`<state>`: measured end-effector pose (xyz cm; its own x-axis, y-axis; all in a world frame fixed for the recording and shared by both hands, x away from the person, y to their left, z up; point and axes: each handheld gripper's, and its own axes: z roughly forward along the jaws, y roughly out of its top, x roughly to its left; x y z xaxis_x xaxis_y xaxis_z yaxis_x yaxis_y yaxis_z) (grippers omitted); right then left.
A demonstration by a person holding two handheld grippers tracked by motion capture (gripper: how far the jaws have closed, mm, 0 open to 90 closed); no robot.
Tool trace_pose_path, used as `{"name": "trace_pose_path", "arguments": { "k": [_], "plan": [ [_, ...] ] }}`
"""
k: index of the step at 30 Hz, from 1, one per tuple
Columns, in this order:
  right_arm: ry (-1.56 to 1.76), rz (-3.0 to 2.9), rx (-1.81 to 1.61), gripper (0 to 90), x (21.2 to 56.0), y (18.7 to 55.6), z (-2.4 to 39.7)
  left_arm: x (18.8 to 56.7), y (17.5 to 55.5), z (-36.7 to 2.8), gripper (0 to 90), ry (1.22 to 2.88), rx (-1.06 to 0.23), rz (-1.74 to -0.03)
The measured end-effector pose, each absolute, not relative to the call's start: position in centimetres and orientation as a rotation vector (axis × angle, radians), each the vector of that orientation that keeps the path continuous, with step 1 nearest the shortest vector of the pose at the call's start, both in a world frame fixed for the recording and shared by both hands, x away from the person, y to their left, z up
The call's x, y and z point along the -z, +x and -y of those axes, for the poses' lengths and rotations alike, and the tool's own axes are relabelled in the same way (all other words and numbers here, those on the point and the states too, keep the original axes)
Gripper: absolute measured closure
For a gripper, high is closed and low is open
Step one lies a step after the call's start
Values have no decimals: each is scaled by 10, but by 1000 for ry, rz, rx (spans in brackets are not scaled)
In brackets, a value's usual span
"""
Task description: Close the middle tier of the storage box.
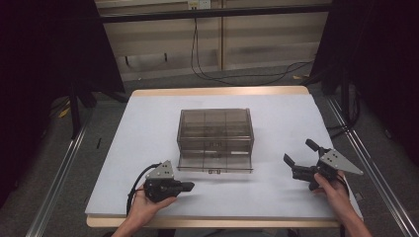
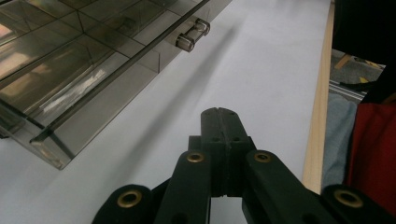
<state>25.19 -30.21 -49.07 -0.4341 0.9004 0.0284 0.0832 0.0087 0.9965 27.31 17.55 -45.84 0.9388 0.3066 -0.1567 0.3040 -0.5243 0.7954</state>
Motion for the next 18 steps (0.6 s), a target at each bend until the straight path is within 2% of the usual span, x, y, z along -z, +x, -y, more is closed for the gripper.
{"name": "trace_pose_path", "arguments": {
  "k": [18],
  "plan": [
    [1035, -1595, -1501, 8, 491, 252, 302, 446, 284, -159, 900, 2174, -4, -415]
  ]
}}
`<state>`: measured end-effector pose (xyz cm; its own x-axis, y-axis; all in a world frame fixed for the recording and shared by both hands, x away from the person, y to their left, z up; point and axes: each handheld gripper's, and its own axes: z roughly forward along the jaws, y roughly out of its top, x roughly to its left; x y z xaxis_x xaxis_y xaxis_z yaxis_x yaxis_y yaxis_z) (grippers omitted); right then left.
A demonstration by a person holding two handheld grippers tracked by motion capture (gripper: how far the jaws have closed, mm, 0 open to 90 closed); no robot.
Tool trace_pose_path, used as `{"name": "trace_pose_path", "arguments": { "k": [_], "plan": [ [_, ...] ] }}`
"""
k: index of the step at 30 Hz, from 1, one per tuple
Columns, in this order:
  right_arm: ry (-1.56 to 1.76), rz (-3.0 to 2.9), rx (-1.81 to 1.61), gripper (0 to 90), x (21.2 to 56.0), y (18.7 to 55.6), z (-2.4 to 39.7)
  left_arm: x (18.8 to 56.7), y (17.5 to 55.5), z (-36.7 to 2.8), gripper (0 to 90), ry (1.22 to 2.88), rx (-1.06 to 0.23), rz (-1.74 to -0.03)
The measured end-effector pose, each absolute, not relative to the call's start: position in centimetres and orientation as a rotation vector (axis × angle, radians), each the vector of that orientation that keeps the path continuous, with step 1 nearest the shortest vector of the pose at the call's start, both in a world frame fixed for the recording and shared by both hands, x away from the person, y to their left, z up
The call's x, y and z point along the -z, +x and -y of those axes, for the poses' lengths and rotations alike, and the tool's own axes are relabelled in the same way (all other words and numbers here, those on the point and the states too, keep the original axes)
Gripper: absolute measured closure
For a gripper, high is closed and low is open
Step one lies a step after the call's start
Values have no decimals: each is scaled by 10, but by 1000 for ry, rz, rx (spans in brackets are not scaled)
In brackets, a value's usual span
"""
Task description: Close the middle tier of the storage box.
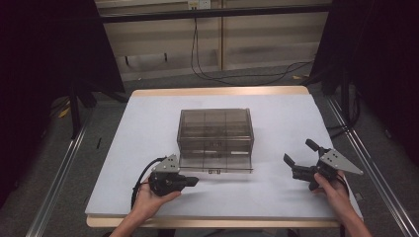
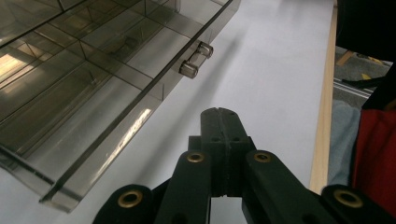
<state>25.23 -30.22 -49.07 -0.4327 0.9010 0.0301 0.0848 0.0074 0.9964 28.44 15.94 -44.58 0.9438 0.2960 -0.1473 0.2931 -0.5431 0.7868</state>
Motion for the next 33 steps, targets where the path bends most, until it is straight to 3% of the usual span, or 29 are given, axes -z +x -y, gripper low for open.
{"name": "trace_pose_path", "arguments": {
  "k": [33],
  "plan": [
    [1040, -1591, -1509, 8, 491, 252, 302, 460, 304, -131, 900, 2203, 7, -433]
  ]
}}
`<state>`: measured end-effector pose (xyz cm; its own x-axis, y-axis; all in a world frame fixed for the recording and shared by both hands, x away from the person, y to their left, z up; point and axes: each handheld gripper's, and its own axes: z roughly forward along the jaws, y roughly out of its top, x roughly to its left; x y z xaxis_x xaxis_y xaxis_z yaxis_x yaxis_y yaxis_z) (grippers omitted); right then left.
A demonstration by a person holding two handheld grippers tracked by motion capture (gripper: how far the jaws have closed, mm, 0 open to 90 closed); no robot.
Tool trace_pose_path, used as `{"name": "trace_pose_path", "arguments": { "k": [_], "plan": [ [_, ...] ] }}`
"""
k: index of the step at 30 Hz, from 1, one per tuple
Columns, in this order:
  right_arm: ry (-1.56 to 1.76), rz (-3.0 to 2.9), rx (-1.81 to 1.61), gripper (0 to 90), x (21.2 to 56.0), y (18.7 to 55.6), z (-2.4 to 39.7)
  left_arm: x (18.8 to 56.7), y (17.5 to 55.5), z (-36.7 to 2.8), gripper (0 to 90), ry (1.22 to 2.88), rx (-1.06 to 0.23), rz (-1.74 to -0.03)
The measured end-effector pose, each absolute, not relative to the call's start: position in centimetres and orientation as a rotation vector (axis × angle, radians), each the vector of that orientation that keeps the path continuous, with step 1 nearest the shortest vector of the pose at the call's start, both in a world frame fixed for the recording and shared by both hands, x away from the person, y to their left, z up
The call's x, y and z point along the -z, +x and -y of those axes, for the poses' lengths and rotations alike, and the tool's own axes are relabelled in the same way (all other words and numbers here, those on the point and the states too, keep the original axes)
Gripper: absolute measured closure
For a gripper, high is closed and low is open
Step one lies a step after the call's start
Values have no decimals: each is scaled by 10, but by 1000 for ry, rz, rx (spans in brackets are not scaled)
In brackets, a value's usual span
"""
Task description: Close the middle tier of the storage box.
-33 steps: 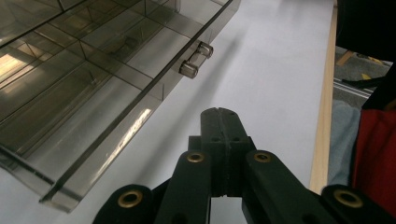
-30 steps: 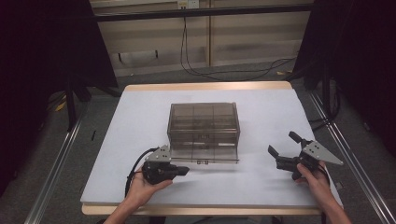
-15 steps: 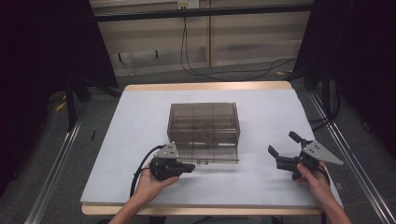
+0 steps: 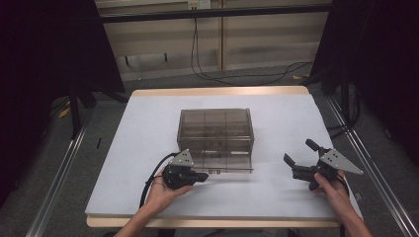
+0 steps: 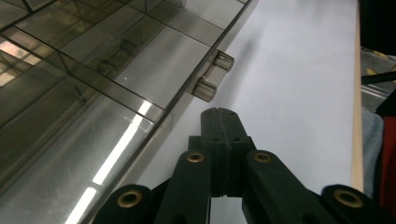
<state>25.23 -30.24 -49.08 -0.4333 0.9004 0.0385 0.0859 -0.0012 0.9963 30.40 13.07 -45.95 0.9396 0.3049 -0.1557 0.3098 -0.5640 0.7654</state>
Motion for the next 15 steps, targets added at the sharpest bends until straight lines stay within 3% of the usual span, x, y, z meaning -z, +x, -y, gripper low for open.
{"name": "trace_pose_path", "arguments": {
  "k": [15],
  "plan": [
    [1040, -1591, -1510, 8, 491, 252, 302, 463, 306, -127, 900, 2211, 6, -468]
  ]
}}
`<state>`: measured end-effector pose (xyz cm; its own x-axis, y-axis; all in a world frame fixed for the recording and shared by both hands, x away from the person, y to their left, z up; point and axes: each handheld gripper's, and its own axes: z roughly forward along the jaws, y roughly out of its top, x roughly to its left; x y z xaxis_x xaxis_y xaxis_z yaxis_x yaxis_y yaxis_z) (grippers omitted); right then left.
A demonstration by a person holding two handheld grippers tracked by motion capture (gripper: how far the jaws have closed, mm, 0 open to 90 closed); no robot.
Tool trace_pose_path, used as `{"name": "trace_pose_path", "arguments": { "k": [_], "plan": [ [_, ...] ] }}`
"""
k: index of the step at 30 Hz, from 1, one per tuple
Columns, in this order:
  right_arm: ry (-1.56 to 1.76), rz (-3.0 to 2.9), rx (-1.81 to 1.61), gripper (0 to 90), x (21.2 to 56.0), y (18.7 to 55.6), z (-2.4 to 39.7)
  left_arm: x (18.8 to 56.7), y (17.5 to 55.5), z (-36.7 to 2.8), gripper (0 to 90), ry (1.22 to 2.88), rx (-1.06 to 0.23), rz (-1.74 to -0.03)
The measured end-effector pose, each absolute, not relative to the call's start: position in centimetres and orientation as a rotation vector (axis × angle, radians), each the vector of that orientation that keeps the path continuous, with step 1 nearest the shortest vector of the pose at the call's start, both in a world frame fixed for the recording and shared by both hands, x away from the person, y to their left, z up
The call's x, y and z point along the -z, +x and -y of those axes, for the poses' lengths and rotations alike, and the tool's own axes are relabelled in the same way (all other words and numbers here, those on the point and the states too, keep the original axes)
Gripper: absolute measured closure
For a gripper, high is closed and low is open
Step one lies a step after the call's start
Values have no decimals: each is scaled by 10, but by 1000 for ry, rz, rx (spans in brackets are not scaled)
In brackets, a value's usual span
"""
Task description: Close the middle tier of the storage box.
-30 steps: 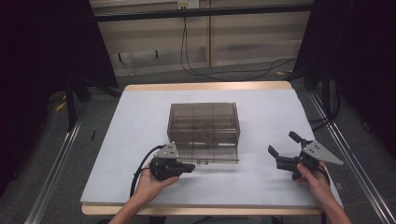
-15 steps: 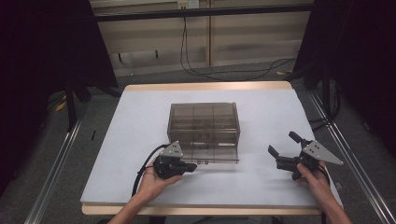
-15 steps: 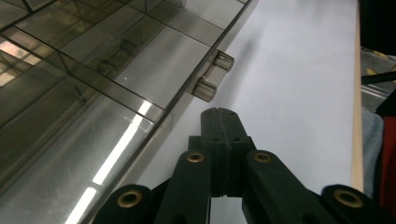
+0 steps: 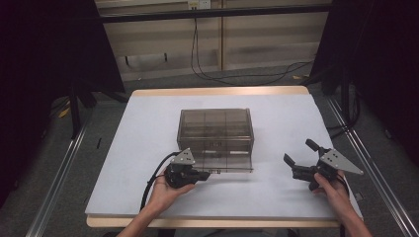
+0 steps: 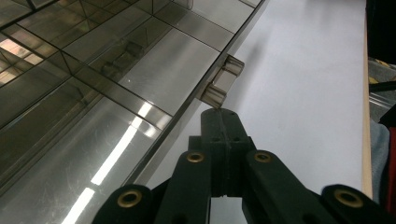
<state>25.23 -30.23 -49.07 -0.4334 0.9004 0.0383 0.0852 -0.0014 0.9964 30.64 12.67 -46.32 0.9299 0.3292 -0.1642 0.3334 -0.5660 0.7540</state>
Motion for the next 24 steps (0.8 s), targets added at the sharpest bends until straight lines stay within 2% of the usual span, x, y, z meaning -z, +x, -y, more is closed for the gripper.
{"name": "trace_pose_path", "arguments": {
  "k": [24],
  "plan": [
    [1039, -1593, -1506, 8, 491, 253, 302, 463, 310, -126, 900, 2179, -13, -487]
  ]
}}
